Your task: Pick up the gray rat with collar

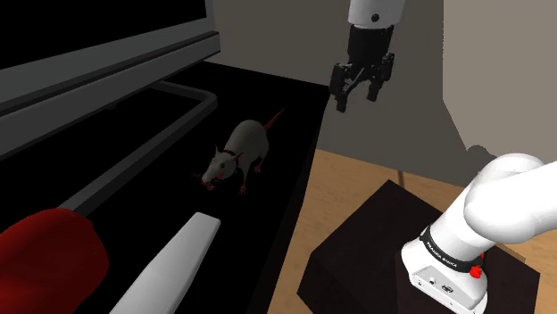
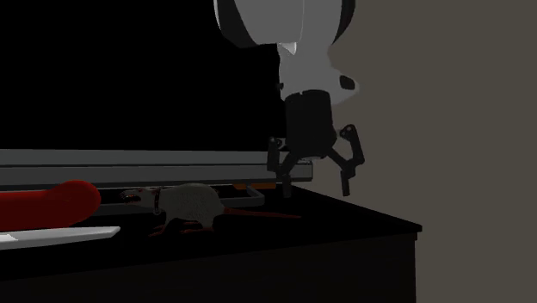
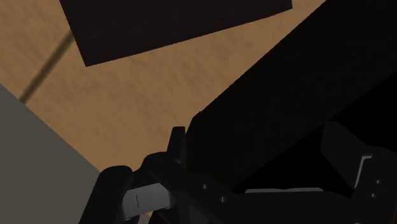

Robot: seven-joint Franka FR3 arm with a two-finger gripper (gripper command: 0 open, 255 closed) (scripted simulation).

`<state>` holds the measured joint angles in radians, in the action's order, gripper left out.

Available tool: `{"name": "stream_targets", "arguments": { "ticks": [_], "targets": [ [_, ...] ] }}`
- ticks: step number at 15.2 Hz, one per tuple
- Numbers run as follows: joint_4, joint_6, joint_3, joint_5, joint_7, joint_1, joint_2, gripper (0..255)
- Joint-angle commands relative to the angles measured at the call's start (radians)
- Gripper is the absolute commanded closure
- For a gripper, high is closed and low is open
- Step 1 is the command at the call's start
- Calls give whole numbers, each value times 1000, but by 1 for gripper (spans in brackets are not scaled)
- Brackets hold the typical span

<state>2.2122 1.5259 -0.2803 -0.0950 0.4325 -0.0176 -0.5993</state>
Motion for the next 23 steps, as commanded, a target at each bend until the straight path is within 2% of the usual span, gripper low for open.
{"name": "stream_targets", "arguments": {
  "ticks": [1, 6, 10, 13, 16, 23],
  "targets": [
    [-56, -9, -67, -16, 123, -10, 66, 0],
    [-244, -47, -210, -5, 410, -44, 272, 0],
    [-429, -90, -312, 50, 657, -53, 482, 0],
    [-595, -139, -365, 120, 847, -26, 665, 0],
    [-754, -196, -376, 185, 992, 32, 825, 0],
    [-644, -97, -369, 178, 985, 23, 811, 0]
  ]
}}
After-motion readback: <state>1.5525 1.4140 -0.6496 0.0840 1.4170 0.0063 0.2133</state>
